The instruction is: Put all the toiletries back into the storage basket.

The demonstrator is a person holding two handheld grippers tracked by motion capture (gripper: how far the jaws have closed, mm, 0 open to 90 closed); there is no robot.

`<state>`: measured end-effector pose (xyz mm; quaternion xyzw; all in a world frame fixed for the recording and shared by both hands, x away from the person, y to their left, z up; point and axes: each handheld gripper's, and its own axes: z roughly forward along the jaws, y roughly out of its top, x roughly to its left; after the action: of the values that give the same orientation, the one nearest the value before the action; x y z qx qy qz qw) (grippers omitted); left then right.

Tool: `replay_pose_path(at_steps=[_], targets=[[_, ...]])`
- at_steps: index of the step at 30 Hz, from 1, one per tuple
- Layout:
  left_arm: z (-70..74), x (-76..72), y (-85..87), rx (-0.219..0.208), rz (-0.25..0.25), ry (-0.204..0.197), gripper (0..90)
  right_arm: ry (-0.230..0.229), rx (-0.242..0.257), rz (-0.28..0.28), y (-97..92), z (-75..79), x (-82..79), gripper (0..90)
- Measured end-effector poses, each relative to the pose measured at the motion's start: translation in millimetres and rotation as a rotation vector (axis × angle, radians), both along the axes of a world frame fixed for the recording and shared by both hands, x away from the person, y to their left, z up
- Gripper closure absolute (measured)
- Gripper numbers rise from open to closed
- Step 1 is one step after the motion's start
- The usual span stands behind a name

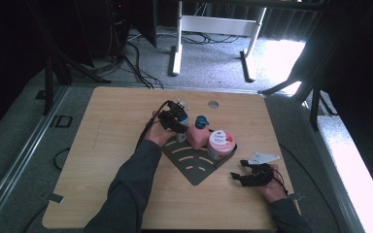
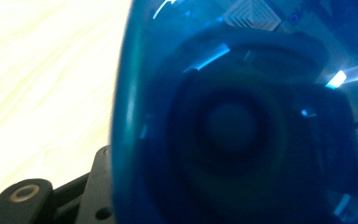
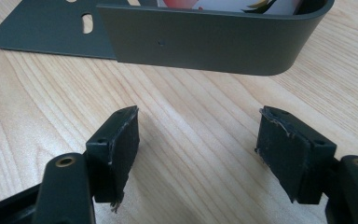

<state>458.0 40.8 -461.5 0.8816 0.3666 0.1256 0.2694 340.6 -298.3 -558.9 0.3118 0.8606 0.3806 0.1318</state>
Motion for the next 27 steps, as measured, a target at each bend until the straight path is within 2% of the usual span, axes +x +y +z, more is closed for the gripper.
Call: replay_pose_path(at_steps=[5,11,20,24,25,27], targets=[[-0.3,1.4,0.8,-0.006,-0.006,0.001,54.8,0.0,0.001,0.0,0.2,0.0,0.0,29.2],[-2.2,3.0,1.0,-0.033,0.002,0.001,53.7,-0.002,-0.001,0.0,0.2,-0.1,0.0,29.2],[-2.7,2.7,4.0,-0.056,0.015,0.038,45.7,-0.001,-0.001,0.0,0.3,-0.1,0.0,29.2],[-1.3,0.3,7.4,-0.079,0.011,0.064,41.5,-0.002,-0.001,0.0,0.4,-0.1,-0.1,29.2],[-0.8,-0.7,8.5,-0.079,0.009,0.065,40.8,-0.002,-0.001,0.0,0.4,-0.1,-0.1,29.2],[0.4,-4.2,10.3,-0.066,0.012,0.043,39.9,-0.002,-0.002,0.0,0.4,-0.1,-0.1,29.1]])
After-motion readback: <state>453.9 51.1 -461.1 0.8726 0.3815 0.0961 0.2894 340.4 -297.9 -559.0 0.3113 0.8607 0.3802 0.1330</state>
